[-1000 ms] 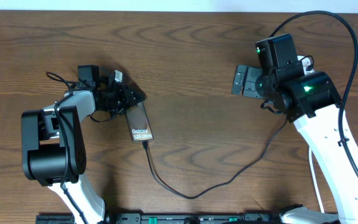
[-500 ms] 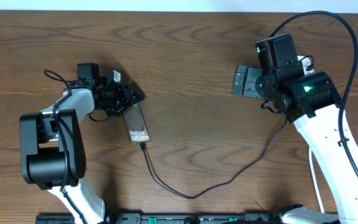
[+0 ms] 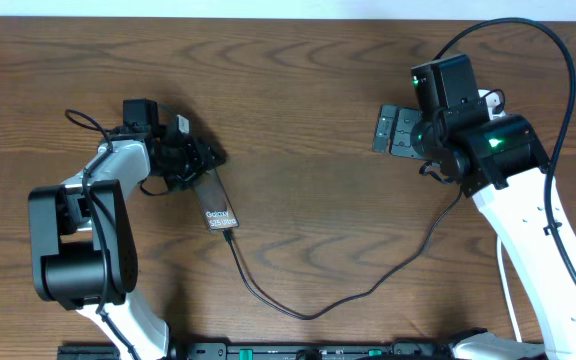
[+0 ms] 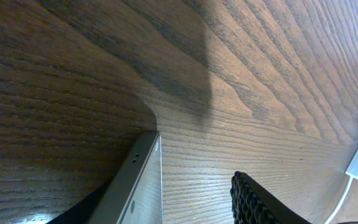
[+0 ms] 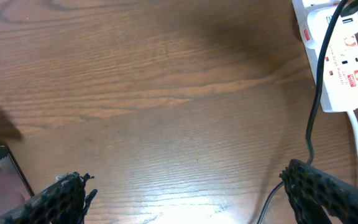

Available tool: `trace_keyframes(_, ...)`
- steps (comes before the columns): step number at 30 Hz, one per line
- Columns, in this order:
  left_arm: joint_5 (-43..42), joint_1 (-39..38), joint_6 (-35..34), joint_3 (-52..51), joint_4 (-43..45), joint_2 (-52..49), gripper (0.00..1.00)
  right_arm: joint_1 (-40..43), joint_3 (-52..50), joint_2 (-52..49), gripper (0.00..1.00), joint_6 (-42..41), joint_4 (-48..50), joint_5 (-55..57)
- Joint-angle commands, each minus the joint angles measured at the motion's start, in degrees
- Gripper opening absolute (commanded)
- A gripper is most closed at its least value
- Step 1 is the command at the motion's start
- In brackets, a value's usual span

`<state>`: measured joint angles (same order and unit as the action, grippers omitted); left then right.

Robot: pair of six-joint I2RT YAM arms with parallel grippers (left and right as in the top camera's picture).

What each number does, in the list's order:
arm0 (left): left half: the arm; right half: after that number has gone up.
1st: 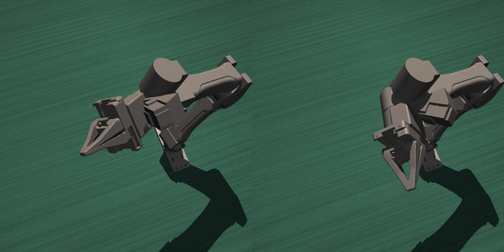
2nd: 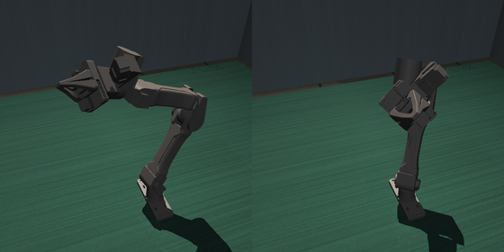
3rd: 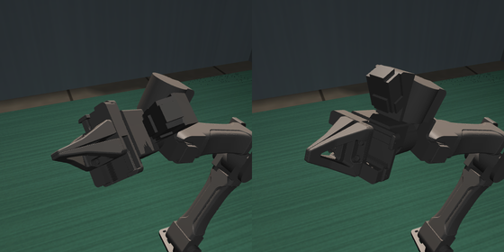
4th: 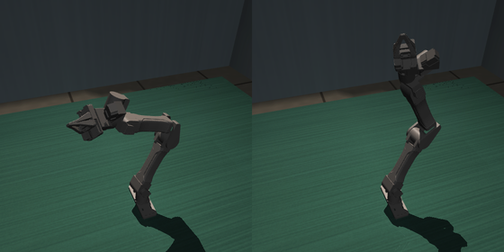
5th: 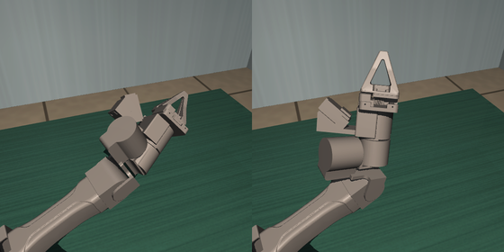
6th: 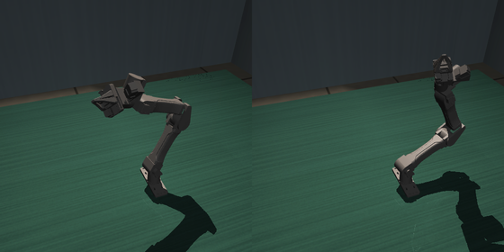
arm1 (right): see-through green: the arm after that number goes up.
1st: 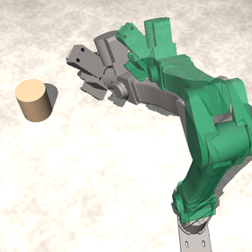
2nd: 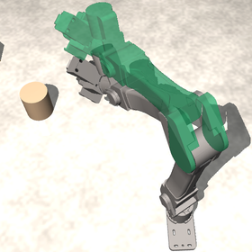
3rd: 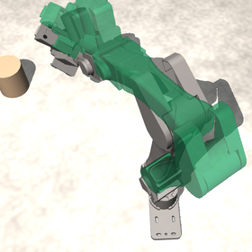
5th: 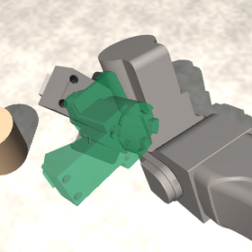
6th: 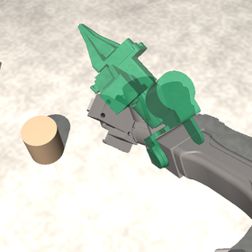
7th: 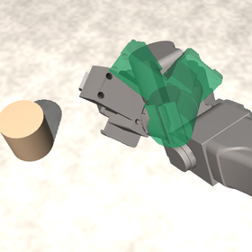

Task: Plug charger to phone and switch on socket
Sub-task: 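Lay the phone flat on the table and open the left gripper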

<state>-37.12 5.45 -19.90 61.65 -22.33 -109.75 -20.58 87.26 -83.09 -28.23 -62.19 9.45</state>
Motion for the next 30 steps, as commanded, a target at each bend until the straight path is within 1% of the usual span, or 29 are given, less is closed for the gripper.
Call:
trace_keyframes(1,9.60,0.24,-0.31,-2.19,-2.14,-3.15,0.54,-0.15,-0.07,-0.22,0.99,-0.46,-0.24,0.02)
trace_keyframes(27,9.86,0.24,-0.26,-2.19,-4.87,-3.15,0.55,-0.13,-2.32,-0.61,0.99,-1.53,0.48,-0.42)
trace_keyframes(30,11.23,0.24,-0.28,-2.19,-5.60,-3.15,0.55,-0.13,-2.32,-0.61,0.99,-1.51,0.46,-0.42)
